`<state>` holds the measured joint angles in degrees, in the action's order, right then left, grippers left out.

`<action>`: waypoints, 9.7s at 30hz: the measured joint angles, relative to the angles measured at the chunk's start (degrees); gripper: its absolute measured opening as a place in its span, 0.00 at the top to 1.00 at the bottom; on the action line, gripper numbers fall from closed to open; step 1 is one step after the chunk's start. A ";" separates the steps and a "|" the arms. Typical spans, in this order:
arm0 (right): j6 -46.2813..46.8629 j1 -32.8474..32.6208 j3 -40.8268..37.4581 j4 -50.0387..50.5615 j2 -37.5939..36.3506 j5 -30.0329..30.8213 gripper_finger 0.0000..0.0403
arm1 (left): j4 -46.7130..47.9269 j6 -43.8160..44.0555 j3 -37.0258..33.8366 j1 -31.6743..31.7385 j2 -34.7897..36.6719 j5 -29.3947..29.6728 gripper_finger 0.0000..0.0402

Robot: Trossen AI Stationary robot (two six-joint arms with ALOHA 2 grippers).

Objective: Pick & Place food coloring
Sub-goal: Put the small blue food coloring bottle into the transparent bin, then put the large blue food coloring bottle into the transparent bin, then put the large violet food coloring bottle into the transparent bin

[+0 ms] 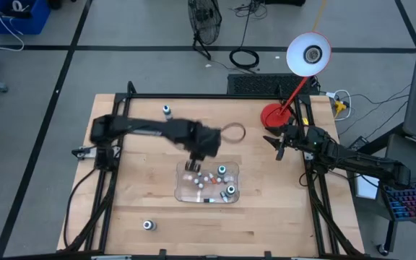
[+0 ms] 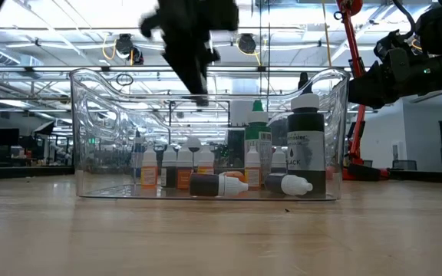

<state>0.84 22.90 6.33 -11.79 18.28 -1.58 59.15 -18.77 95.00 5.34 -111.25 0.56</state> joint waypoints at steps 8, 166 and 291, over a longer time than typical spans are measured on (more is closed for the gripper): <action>-0.02 -0.02 0.00 -0.02 0.02 0.02 0.58 | 1.25 8.72 0.04 -15.47 4.53 2.96 0.84; -0.01 0.00 -0.01 0.02 0.02 0.01 0.58 | 3.08 17.43 -15.58 23.17 20.03 1.49 0.64; -0.02 0.00 -0.02 0.02 0.02 0.02 0.58 | -12.78 65.79 -31.87 -55.69 18.48 3.87 0.06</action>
<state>0.82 22.90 6.31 -11.77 18.30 -1.57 46.37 47.02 63.13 -50.35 -92.77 4.43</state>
